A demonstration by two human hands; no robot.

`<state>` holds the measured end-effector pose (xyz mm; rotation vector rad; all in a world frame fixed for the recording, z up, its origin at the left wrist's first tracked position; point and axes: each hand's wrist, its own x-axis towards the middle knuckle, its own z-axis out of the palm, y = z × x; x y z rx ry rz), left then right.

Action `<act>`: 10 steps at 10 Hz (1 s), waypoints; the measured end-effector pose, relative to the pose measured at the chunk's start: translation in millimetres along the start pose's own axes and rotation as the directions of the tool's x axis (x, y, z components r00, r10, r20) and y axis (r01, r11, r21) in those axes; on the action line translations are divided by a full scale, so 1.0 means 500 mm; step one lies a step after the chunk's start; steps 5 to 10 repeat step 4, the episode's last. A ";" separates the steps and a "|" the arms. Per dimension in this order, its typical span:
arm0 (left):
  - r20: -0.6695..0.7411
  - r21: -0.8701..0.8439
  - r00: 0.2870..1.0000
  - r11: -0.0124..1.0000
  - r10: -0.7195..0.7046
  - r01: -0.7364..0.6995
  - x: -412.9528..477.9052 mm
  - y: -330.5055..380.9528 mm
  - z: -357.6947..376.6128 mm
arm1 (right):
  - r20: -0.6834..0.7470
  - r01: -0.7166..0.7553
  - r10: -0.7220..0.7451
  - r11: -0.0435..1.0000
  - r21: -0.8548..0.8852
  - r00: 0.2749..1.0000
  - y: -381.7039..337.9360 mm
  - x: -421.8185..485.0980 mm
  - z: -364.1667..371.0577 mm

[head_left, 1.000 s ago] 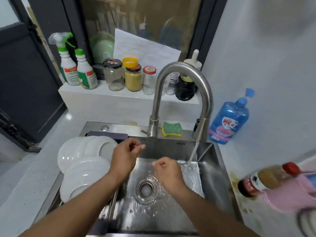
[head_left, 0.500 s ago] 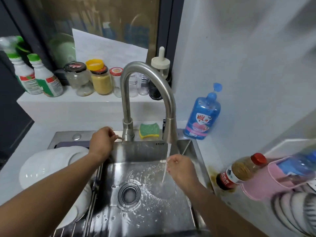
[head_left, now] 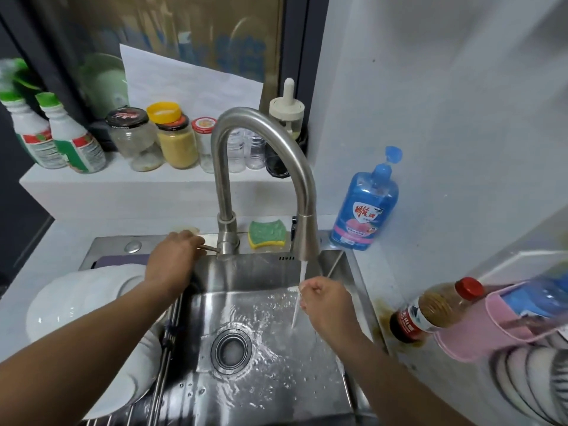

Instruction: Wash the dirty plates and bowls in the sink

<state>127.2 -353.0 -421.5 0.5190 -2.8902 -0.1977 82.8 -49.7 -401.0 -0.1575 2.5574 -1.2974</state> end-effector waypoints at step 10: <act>0.241 -0.473 0.926 0.798 -0.291 0.374 0.055 -0.028 -0.022 | -0.025 0.015 -0.015 1.000 -0.009 1.000 0.017 -0.002 -0.008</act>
